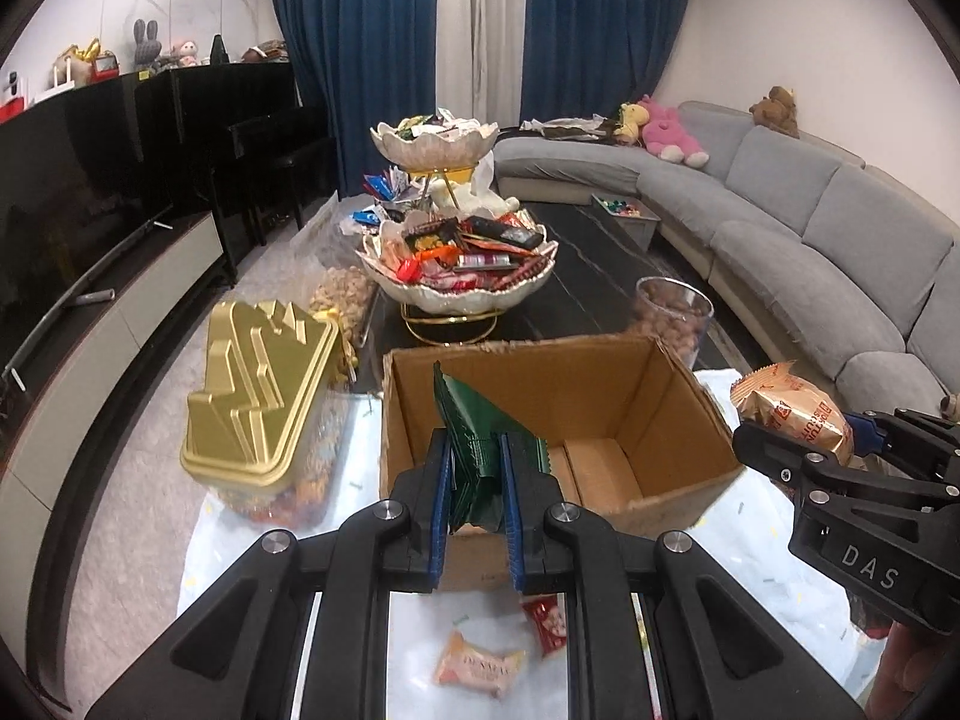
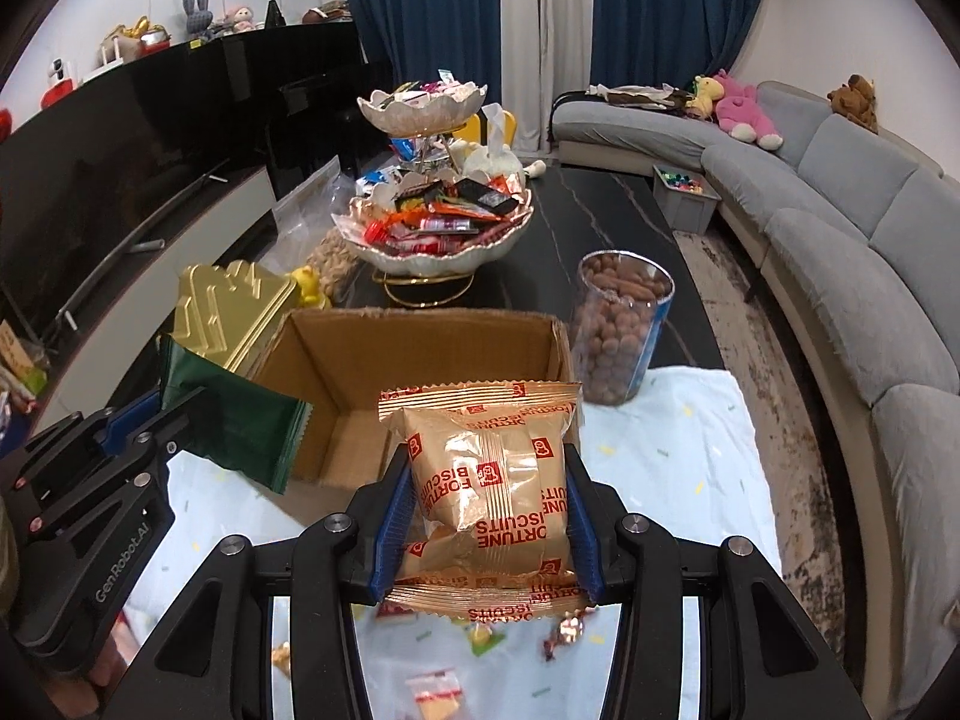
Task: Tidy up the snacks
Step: 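Carry the green bar and orange biscuit bag over the cardboard box with both tools, then open both tools to drop the green bar and biscuit bag into the box, then withdraw both tools from the box back over the remaining snacks, then grasp the gold candy with the left tool while the right tool grasps the pink wafer bag, then carry the gold candy and pink wafer bag over the cardboard box with both tools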
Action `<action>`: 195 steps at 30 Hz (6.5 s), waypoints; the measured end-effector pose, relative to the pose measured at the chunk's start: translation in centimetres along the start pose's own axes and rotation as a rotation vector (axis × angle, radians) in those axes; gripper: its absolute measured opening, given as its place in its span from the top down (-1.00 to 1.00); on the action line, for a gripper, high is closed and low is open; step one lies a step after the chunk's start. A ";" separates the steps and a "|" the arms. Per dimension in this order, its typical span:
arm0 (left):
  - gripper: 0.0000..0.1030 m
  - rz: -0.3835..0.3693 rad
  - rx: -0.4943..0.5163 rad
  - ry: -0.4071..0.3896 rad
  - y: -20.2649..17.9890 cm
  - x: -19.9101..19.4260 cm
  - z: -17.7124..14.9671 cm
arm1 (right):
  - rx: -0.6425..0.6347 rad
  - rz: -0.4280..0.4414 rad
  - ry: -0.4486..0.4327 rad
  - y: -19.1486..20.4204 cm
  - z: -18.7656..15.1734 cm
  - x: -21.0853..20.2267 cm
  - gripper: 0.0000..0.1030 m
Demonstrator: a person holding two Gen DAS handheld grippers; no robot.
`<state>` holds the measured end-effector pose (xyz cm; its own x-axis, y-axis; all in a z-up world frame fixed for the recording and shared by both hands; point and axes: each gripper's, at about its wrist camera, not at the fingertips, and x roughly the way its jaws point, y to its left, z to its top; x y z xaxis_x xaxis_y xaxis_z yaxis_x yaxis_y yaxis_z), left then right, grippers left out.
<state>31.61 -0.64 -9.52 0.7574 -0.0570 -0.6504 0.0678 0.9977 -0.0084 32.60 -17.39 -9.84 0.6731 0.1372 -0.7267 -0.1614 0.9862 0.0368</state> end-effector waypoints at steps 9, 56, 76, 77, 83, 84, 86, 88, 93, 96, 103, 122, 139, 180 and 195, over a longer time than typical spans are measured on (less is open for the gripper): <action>0.68 0.006 -0.001 0.021 0.3 2.9 1.0 | -0.004 -0.007 0.018 0.1 1.4 2.4 0.10; -0.78 0.042 -0.057 0.055 1.8 -0.6 -0.3 | 0.042 -0.050 -0.023 -0.8 0.0 -1.2 -0.65; -0.93 -0.003 0.031 0.044 2.6 -5.2 -7.7 | 0.041 -0.106 -0.002 2.3 -8.8 -5.2 -0.78; -0.93 -0.004 0.039 0.046 2.6 -5.3 -8.2 | 0.043 -0.107 0.004 2.4 -9.4 -5.2 -0.78; -0.93 -0.033 0.091 0.043 2.5 -5.6 -11.1 | 0.072 -0.130 0.019 2.4 -11.9 -5.2 -0.78; -0.93 -0.043 0.101 0.042 2.5 -5.6 -11.6 | 0.079 -0.136 0.019 2.4 -12.3 -5.2 -0.78; -0.94 -0.056 0.110 0.045 2.6 -5.5 -12.2 | 0.099 -0.141 0.020 2.4 -13.1 -5.2 -0.78; -0.94 -0.065 0.121 0.055 2.6 -5.1 -13.0 | 0.106 -0.152 0.017 2.6 -14.0 -5.2 -0.78; -0.94 -0.088 0.152 0.078 2.3 -4.2 -15.1 | 0.094 -0.168 0.012 3.3 -16.5 -4.8 -0.78; -0.94 -0.107 0.180 0.095 2.0 -3.6 -16.3 | 0.093 -0.165 0.032 3.6 -17.8 -4.0 -0.78; -0.94 -0.142 0.277 0.109 1.5 -2.3 -18.3 | 0.075 -0.170 0.045 4.3 -19.9 -2.7 -0.78; -0.83 -0.199 0.324 0.230 1.8 2.7 -21.6 | 0.078 -0.182 0.177 4.4 -23.1 2.0 -0.78; -0.31 -0.232 0.307 0.314 1.4 5.2 -23.0 | 0.104 -0.167 0.257 3.8 -23.9 5.0 -0.78; 0.40 -0.227 0.276 0.282 0.9 2.4 -22.2 | 0.103 -0.065 0.213 3.5 -22.7 3.1 0.31; 0.40 -0.148 0.178 0.256 1.0 0.4 -19.6 | 0.082 -0.073 0.137 3.0 -20.0 0.5 0.31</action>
<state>19.24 1.12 -24.62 0.5450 -0.1664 -0.8217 0.2941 0.9558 0.0016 18.01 -16.24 -23.78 0.5750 0.0567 -0.8162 -0.0526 0.9981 0.0323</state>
